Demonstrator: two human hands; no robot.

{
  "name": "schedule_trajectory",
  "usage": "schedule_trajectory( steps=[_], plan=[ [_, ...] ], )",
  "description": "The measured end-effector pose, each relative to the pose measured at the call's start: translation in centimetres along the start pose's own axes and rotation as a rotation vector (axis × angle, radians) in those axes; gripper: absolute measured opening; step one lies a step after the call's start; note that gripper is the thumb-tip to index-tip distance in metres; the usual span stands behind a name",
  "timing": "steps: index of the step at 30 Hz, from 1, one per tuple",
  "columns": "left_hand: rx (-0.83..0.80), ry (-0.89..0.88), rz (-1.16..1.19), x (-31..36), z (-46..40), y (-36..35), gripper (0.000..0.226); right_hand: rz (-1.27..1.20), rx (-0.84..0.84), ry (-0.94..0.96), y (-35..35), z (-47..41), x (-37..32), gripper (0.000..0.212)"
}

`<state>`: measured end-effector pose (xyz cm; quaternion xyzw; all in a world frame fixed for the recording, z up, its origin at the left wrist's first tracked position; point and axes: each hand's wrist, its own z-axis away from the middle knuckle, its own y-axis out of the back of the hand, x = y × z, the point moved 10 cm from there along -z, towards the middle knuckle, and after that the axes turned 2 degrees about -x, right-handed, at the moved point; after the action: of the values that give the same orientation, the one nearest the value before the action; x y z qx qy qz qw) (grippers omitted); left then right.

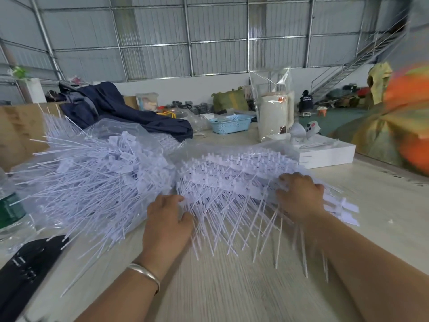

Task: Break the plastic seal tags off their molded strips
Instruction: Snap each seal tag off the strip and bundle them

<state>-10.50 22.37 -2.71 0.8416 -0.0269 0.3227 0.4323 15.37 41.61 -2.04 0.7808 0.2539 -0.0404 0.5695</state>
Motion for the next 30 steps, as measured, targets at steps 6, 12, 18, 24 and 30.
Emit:
schedule_trajectory(
  steps=[6, 12, 18, 24, 30],
  plan=[
    [-0.016, 0.029, -0.005, -0.3, 0.0, -0.3, 0.044, -0.314, 0.244, 0.036, 4.2, 0.8, 0.1, 0.018],
    [0.046, 0.020, 0.151, -0.5, -0.5, 0.6, 0.058, -0.682, 0.066, 0.057, 3.9, 0.1, 0.3, 0.039],
    [-0.087, -0.125, 0.260, 1.6, 0.0, -0.3, 0.080, -1.093, 0.049, -0.045, 6.1, 0.3, 1.6, 0.044],
    [-0.042, -0.032, 0.774, 1.9, 0.8, 0.3, 0.030, -0.884, -0.117, 0.164, 4.1, 1.5, -2.1, 0.014],
    [-0.003, 0.122, 0.976, 0.5, 0.4, 0.6, 0.011, -0.560, -0.193, 0.199, 1.5, 1.9, -3.2, 0.014]
  ],
)
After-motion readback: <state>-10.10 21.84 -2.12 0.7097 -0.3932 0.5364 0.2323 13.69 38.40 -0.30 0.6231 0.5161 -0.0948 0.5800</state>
